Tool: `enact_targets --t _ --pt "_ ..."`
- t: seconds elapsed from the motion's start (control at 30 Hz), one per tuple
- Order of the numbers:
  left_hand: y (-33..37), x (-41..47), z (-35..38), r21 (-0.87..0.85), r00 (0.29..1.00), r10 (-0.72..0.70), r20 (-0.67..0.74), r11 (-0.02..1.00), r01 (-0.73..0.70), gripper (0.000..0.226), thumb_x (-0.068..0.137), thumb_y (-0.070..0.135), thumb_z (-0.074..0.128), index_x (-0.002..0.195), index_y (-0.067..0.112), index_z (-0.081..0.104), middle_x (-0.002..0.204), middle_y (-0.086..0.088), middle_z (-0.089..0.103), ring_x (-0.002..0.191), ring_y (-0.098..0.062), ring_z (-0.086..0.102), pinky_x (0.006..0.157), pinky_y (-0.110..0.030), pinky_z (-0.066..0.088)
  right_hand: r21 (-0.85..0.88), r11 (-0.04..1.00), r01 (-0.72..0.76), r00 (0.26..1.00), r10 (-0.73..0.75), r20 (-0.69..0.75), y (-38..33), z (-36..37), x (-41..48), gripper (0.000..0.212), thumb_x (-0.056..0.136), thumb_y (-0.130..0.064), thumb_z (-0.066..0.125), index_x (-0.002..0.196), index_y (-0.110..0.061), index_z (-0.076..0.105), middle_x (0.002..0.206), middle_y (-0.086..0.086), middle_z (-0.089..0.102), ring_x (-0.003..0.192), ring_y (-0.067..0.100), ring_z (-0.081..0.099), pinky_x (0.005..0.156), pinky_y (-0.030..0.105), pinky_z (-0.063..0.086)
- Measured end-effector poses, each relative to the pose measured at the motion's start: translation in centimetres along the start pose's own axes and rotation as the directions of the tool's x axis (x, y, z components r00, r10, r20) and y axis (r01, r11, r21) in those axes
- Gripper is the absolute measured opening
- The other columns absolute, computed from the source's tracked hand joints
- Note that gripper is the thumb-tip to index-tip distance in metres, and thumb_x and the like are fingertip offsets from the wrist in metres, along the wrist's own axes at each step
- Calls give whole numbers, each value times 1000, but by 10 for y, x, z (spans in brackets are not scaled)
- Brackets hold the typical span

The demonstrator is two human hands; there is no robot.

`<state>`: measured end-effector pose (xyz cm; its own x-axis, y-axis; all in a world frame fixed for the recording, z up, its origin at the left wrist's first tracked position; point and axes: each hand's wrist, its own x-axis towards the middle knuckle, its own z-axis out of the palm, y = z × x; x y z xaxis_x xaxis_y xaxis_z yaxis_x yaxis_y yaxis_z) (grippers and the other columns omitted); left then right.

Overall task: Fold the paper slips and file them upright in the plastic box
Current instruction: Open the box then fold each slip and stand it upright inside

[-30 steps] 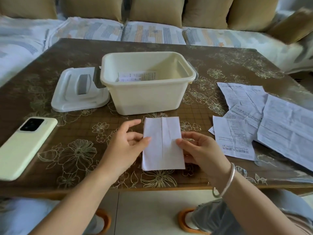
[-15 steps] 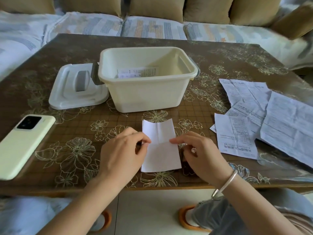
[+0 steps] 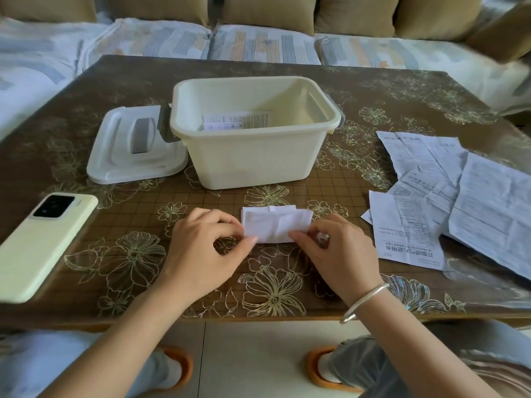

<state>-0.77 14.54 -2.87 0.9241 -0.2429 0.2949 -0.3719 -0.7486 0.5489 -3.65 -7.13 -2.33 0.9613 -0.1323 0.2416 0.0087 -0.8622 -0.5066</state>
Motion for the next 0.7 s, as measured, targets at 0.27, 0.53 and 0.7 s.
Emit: enact_targets --t 0.27,0.53,0.7 --pt "13 17 21 149 981 -99 -168 981 125 37 78 53 65 57 23 57 68 10 56 79 -20 49 58 -29 35 -193 968 -159 978 182 105 -14 4 17 37 83 -64 56 79 -27 54 80 -11 57 77 16 58 62 29 45" --pt "21 14 26 297 978 119 -174 953 -63 24 78 24 75 98 16 65 105 -3 57 92 -21 55 68 -34 51 -223 959 -176 973 203 108 -21 1 17 41 83 -66 53 105 -32 46 92 -10 59 84 20 60 63 31 44" --pt "23 18 30 310 970 232 -74 930 -198 14 80 7 75 86 18 68 87 2 64 82 -21 58 71 -38 46 -232 958 -166 976 194 103 -24 2 13 40 87 -62 53 118 -36 52 105 -9 59 94 21 60 66 30 42"
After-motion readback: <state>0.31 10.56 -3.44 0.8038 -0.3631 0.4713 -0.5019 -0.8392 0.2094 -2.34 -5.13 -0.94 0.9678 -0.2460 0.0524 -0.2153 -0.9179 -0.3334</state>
